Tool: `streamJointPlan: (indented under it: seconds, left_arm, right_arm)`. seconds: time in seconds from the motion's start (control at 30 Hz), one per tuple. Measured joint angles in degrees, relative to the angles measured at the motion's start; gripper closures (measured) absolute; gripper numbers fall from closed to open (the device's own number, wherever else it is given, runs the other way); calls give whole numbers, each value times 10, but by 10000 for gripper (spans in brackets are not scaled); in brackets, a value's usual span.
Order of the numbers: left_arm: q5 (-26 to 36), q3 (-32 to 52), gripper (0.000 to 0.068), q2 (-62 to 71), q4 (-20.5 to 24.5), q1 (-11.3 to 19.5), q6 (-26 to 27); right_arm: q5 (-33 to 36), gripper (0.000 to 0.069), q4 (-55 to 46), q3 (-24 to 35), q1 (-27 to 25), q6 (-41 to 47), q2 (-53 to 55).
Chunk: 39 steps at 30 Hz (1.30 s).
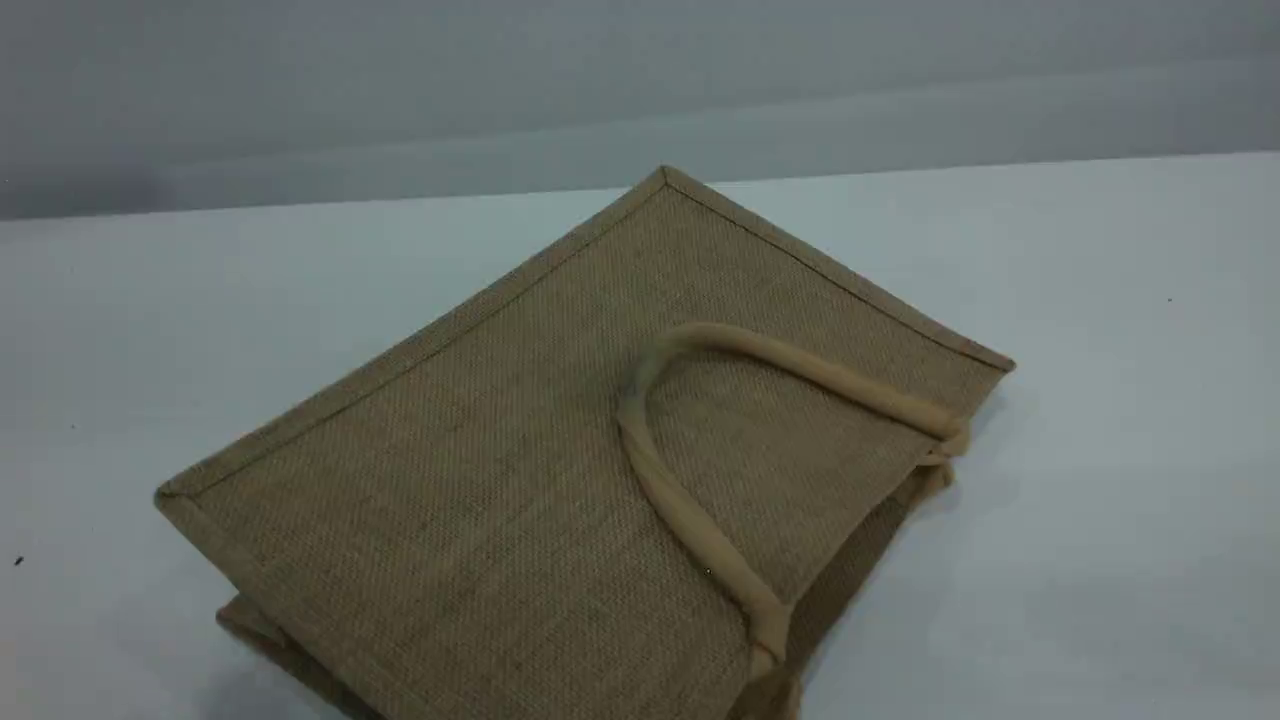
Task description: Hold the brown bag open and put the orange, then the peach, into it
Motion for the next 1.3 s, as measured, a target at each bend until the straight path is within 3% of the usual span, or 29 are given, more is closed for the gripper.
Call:
streamJointPlan:
  seconds: [0.3, 0.53, 0.73, 0.87, 1.1, 1.3]
  left_arm:
    - [-44, 250, 197, -270, 6, 0, -58]
    - [-94, 367, 197, -442, 30, 0, -90]
    - [-78, 387, 197, -514, 70, 1, -103]
    - [-81, 390, 197, -520, 83, 1, -103]
    - [-81, 390, 197, -520, 83, 1, -101]
    - [-81, 390, 197, -520, 83, 1, -101]
  right_arm:
    - [0, 169, 0, 0, 0, 0, 0]
    - [0, 169, 0, 0, 0, 0, 0]
    - [0, 169, 4, 0, -3, 0, -2]
    - [1, 169, 4, 0, -42, 0, -4]
    - [1, 169, 4, 0, -124, 0, -55]
    - [1, 169, 4, 0, -128, 0, -64]
